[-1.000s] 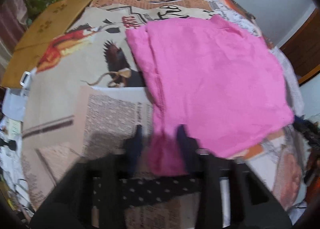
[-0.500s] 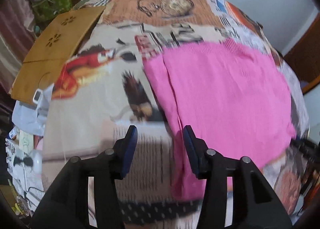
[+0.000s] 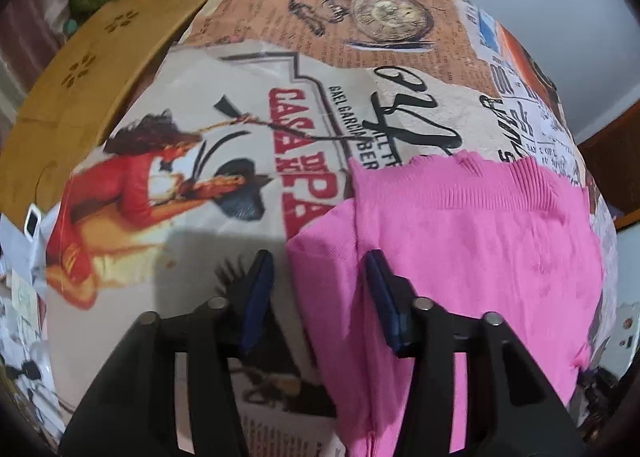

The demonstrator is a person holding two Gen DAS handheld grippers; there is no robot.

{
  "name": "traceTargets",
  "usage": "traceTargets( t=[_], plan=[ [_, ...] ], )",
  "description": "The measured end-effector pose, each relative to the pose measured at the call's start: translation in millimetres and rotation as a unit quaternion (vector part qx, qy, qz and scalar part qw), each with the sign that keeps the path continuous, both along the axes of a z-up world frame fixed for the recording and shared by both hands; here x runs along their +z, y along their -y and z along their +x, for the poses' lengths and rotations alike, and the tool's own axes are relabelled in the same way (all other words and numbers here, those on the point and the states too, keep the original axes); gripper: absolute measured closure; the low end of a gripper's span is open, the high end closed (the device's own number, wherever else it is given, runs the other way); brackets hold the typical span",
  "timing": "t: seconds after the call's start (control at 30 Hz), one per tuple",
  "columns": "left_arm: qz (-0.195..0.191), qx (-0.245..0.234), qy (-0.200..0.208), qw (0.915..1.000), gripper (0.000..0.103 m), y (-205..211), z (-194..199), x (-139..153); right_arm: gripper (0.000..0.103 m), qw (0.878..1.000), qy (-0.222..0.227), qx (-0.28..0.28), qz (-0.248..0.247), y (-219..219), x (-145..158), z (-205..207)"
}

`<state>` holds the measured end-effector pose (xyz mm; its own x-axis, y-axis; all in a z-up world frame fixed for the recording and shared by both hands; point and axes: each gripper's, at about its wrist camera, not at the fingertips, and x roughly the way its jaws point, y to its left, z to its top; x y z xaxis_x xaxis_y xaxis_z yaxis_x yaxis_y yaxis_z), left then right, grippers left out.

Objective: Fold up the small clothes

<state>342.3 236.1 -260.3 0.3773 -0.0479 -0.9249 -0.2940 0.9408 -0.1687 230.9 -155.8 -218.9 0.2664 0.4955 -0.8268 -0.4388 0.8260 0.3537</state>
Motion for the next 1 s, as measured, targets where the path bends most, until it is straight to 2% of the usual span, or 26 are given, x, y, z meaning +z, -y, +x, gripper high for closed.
traceTargets(
  t=[0.07, 0.1, 0.23, 0.4, 0.5, 0.63, 0.77, 0.9, 1.0],
  plan=[
    [0.022, -0.007, 0.01, 0.9997, 0.092, 4.7, -0.7, 3.0, 0.094, 1.0, 0.006, 0.002, -0.003, 0.8, 2.0, 1.3],
    [0.031, -0.01, 0.01, 0.9994, 0.097, 6.5, -1.8, 3.6, 0.095, 1.0, 0.009, 0.003, -0.005, 0.9, 3.1, 2.1],
    [0.032, -0.002, 0.011, 0.9994, 0.098, 4.6, -11.2, 5.9, 0.096, 1.0, 0.025, 0.004, -0.014, 2.5, 6.5, 7.9],
    [0.039, 0.0, 0.005, 0.9992, 0.098, 7.7, -39.3, 7.6, 0.096, 0.999, 0.039, 0.001, -0.024, 6.2, 10.0, 18.9],
    [0.031, -0.001, -0.005, 0.9995, 0.098, 13.0, -60.0, 6.8, 0.096, 0.998, 0.055, 0.002, -0.033, 7.6, 15.2, 19.1],
    [0.026, -0.018, -0.017, 0.9994, 0.099, 30.6, -92.6, 5.6, 0.096, 0.996, 0.07, -0.003, -0.049, 11.7, 19.7, 27.1],
    [0.019, -0.032, -0.011, 0.9992, 0.099, 49.6, -121.4, 10.4, 0.096, 0.994, 0.083, -0.009, -0.073, 12.1, 21.8, 44.5],
    [0.002, -0.038, -0.005, 0.9993, 0.099, 67.2, -146.1, 17.1, 0.096, 0.994, 0.083, -0.024, -0.072, 15.4, 30.7, 56.0],
    [-0.005, -0.045, -0.001, 0.999, 0.099, 79.5, -159.0, 21.5, 0.09, 0.992, 0.1, -0.023, -0.078, 13.8, 43.9, 45.8]
  ],
)
